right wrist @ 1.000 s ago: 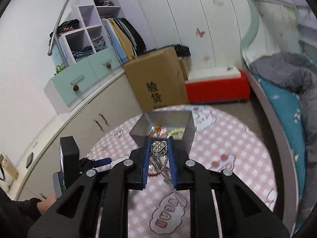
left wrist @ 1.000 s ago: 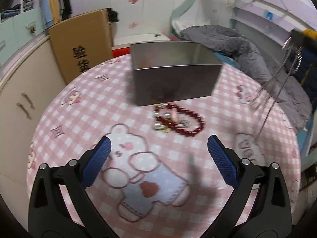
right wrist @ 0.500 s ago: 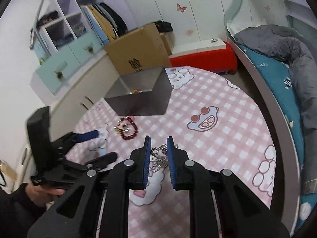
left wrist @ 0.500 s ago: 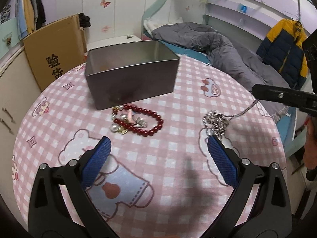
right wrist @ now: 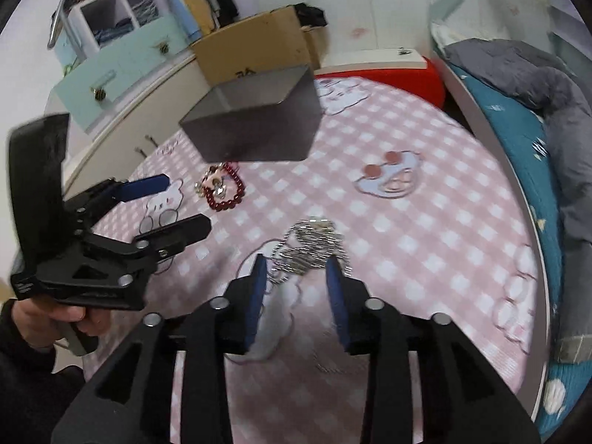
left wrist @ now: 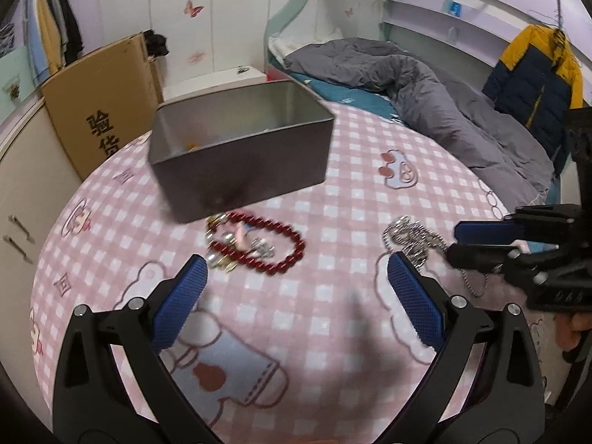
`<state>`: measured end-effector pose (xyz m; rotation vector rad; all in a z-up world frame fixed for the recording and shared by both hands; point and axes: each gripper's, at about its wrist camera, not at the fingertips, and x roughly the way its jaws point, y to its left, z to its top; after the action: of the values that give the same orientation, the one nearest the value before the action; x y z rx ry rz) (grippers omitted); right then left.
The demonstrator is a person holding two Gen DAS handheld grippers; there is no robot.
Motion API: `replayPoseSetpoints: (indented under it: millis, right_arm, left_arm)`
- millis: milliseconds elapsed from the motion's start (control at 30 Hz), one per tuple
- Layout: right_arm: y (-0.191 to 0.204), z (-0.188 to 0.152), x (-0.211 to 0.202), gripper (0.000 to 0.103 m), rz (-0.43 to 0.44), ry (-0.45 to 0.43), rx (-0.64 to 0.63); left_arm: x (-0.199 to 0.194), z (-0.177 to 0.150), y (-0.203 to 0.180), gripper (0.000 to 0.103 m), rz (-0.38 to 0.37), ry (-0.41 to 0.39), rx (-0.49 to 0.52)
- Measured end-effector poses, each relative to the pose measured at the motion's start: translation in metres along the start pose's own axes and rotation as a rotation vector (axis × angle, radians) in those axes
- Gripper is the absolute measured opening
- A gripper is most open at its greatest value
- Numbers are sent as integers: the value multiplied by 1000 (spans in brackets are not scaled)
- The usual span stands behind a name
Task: Organize jewelry
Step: 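Lift the silver chain with the right tool, pulling it free of the pile, then carry the silver chain over the grey tin with the right tool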
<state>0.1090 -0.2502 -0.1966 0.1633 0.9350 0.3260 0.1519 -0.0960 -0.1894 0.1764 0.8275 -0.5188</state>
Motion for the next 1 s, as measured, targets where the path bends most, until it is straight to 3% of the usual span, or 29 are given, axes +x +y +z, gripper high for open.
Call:
replayPoseSetpoints:
  millis: [100, 167, 267, 500, 700, 767, 833, 867, 967, 1000]
  right_arm:
    - [4, 0, 21, 30, -66, -14, -41]
    - [7, 0, 23, 19, -69, -19, -59]
    - [16, -6, 16, 17, -53, -8, -118]
    - [17, -33, -18, 17, -49, -1, -115]
    - [11, -50, -24, 17, -52, 4, -74]
    - [10, -53, -24, 17, -44, 0, -65]
    - [9, -54, -24, 17, -40, -3, -58]
    - [8, -55, -25, 17, -38, -4, -55]
    - [5, -54, -24, 17, -36, -8, -44]
    - [5, -54, -25, 17, -33, -12, -43]
  left_arm:
    - [-3, -5, 7, 96, 12, 8, -18]
    - [-4, -7, 9, 96, 21, 10, -15]
    - [-7, -5, 9, 96, 17, 2, -5]
    - [3, 18, -19, 96, -92, -19, 89]
    - [49, 29, -59, 91, -174, 113, 231]
    - [63, 30, -65, 90, -153, 136, 251]
    - [75, 33, -65, 78, -162, 173, 230]
    - [77, 34, -65, 77, -154, 170, 228]
    - [73, 35, -69, 41, -175, 169, 248]
    - [71, 36, -67, 22, -193, 177, 234]
